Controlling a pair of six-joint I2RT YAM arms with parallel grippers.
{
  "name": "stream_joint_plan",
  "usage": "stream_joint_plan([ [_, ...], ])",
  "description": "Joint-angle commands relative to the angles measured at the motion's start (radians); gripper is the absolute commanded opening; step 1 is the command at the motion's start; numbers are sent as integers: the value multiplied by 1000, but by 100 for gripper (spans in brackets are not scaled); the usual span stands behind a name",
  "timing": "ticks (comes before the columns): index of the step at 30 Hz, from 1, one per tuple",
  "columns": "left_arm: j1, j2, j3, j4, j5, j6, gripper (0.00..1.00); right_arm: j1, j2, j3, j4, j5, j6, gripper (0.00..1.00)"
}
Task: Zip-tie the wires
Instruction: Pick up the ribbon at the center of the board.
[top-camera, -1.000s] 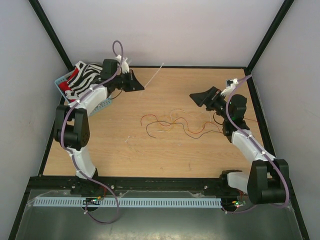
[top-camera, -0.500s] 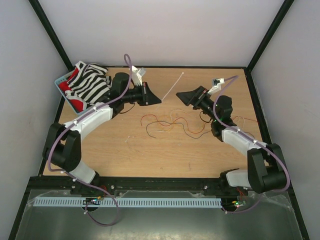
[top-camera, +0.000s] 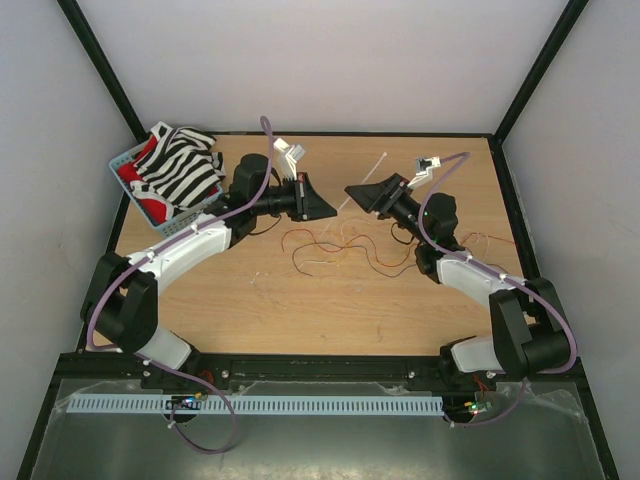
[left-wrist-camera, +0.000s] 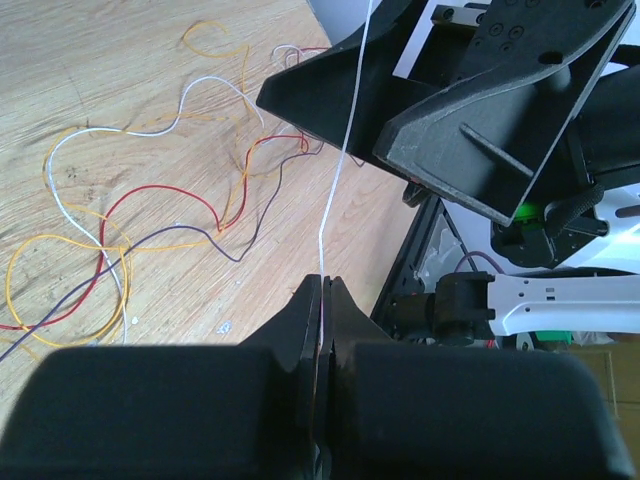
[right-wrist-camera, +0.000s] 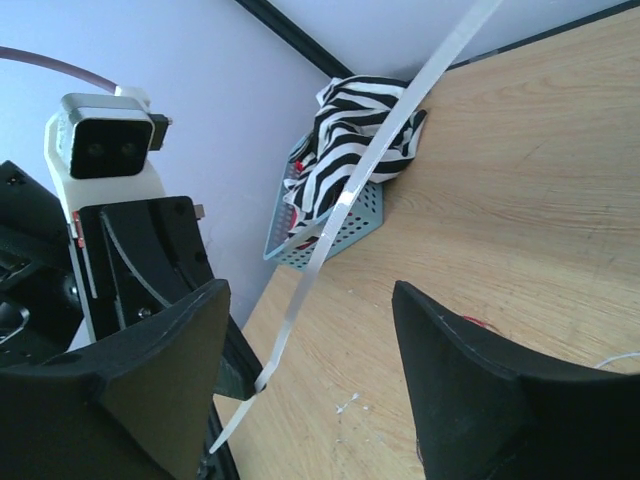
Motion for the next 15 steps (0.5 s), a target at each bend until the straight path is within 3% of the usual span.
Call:
stream_joint_plan([
  [1,-8,-16,-5,59,4,-21,0,10,3,21,78,-11,8,71],
  [8,-26,9,-5,74,10,-30,0,12,11,28,86,-18,-2,25],
  [15,-41,22,-11,78,5,-23,0,12,-15,14,59,4,-51,2],
])
